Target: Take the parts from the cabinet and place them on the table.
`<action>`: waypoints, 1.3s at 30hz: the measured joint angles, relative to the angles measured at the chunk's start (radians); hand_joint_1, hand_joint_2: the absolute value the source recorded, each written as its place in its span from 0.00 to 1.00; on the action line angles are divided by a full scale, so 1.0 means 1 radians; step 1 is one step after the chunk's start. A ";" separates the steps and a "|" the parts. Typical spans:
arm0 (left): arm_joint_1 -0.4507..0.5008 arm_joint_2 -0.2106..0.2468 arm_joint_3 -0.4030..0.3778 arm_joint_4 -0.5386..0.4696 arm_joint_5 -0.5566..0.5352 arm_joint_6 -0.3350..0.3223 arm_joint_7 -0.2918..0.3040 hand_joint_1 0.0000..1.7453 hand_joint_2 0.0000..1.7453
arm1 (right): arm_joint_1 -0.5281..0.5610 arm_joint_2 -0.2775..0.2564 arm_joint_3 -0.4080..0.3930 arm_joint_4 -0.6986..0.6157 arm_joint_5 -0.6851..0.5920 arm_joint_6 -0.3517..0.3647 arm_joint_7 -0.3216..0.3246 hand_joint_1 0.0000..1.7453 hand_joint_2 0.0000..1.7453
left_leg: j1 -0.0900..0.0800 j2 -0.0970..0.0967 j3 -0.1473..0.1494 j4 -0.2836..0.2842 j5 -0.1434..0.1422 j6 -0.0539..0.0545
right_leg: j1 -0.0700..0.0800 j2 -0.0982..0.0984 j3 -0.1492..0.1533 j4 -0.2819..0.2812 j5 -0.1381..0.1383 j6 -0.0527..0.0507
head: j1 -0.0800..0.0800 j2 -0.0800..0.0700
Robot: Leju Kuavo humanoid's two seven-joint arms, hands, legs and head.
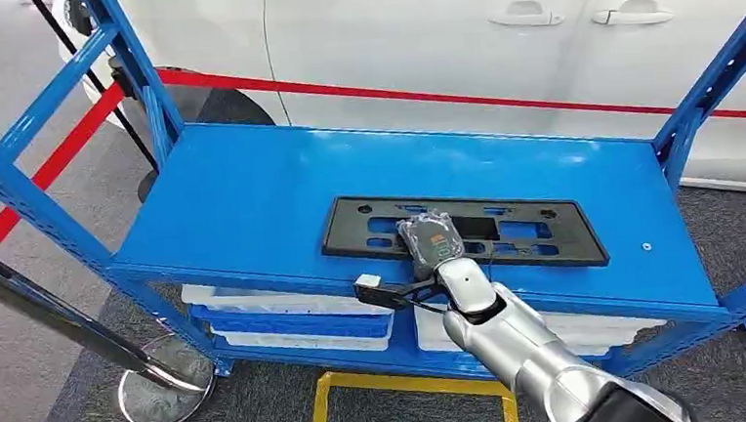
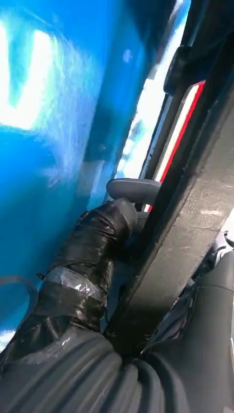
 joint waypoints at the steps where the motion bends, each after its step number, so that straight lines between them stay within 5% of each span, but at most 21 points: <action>1: 0.000 0.000 0.000 0.000 0.000 -0.001 0.001 0.00 1.00 | 0.000 0.000 0.001 0.000 0.000 0.001 -0.001 1.00 1.00 | 0.000 0.000 0.000 0.000 0.000 0.000 | 0.000 0.000 0.000 0.000 0.000 0.000 | 0.000 0.000; 8: -0.009 0.005 0.000 0.006 0.000 0.005 0.014 0.00 1.00 | 0.000 -0.002 0.012 -0.008 0.000 0.008 -0.006 1.00 1.00 | -0.001 0.000 0.001 0.000 0.000 0.000 | 0.000 0.000 0.001 0.000 0.000 0.000 | 0.000 0.000; 9: -0.008 0.004 0.000 0.006 0.000 0.035 0.005 0.00 1.00 | 0.018 -0.015 0.015 -0.019 -0.013 -0.102 -0.020 1.00 1.00 | 0.000 -0.001 0.001 0.000 0.000 0.000 | 0.000 0.000 0.001 0.000 0.000 0.000 | 0.000 0.000; 18: -0.007 0.004 0.000 0.006 0.010 0.034 0.005 0.00 1.00 | 0.041 -0.029 0.014 -0.060 -0.055 -0.146 -0.045 1.00 1.00 | 0.000 -0.001 0.000 0.000 0.000 0.000 | 0.000 0.000 0.000 0.000 0.000 0.000 | 0.000 0.000; 21: -0.008 0.003 0.000 0.006 0.025 0.035 0.020 0.00 1.00 | 0.071 -0.049 -0.003 -0.185 -0.062 -0.184 -0.046 1.00 1.00 | -0.001 0.000 -0.002 0.000 0.000 0.000 | 0.000 0.000 -0.001 0.000 0.000 0.000 | 0.000 0.000; 26: -0.008 0.003 0.000 0.006 0.031 0.043 0.032 0.00 1.00 | 0.083 -0.105 -0.024 -0.460 0.196 -0.238 0.020 1.00 1.00 | -0.004 -0.001 -0.006 0.005 -0.002 0.003 | -0.007 0.000 -0.004 0.000 0.001 0.002 | 0.000 0.000; 31: -0.008 0.002 0.000 0.006 0.032 0.045 0.032 0.00 1.00 | 0.086 -0.137 -0.024 -0.550 0.219 -0.267 0.016 1.00 1.00 | -0.006 -0.001 -0.010 0.011 -0.005 0.010 | -0.008 -0.001 -0.004 0.000 0.002 0.007 | 0.000 0.000; 34: -0.010 -0.002 0.000 0.006 0.035 0.045 0.036 0.00 1.00 | 0.085 -0.140 -0.023 -0.554 0.223 -0.309 0.014 1.00 1.00 | 0.001 0.001 -0.009 -0.006 0.013 0.024 | -0.002 0.001 -0.004 -0.003 0.010 0.020 | 0.000 0.000; 36: -0.013 -0.003 0.000 0.006 0.036 0.046 0.037 0.00 1.00 | 0.085 -0.145 -0.022 -0.556 0.226 -0.325 0.014 1.00 1.00 | 0.006 0.006 -0.007 -0.018 0.026 0.032 | -0.007 -0.002 -0.028 0.055 -0.054 0.023 | 0.002 0.000; 39: -0.012 -0.003 0.000 0.006 0.039 0.046 0.038 0.00 1.00 | 0.087 -0.154 -0.015 -0.556 0.243 -0.336 0.015 1.00 1.00 | 0.006 0.007 -0.018 -0.013 0.028 0.033 | -0.013 -0.002 -0.102 0.251 -0.155 0.034 | 0.002 0.000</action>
